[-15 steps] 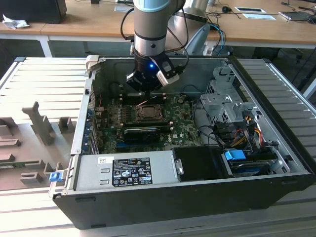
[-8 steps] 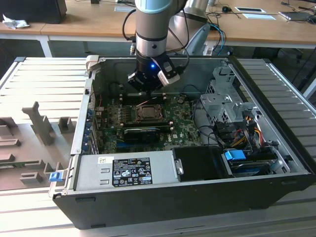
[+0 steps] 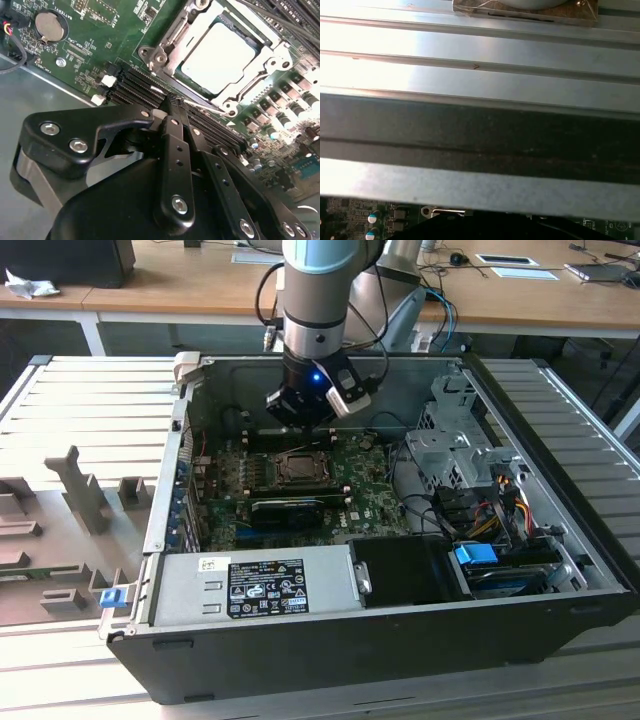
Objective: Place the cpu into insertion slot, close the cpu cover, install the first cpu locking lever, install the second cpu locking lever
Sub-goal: 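Install the first cpu locking lever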
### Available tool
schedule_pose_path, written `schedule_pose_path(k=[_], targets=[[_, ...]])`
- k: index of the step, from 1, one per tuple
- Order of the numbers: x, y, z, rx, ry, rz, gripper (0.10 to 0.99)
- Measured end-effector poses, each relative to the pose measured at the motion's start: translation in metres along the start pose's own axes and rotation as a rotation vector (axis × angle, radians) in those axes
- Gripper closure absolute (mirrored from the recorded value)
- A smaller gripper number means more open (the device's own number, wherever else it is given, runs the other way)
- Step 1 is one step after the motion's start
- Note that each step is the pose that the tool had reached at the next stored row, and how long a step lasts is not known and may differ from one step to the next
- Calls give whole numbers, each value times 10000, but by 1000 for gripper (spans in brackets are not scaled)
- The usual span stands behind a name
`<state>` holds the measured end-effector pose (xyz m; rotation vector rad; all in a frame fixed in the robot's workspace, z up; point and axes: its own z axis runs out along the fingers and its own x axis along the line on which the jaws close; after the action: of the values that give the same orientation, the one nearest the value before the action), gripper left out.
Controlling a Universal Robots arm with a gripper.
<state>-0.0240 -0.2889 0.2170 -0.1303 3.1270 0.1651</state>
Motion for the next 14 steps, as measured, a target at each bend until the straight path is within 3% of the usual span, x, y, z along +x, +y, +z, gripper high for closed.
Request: schedule_pose_path(k=[14], targets=[[-33,-20,33,-1,-1,-1,980]])
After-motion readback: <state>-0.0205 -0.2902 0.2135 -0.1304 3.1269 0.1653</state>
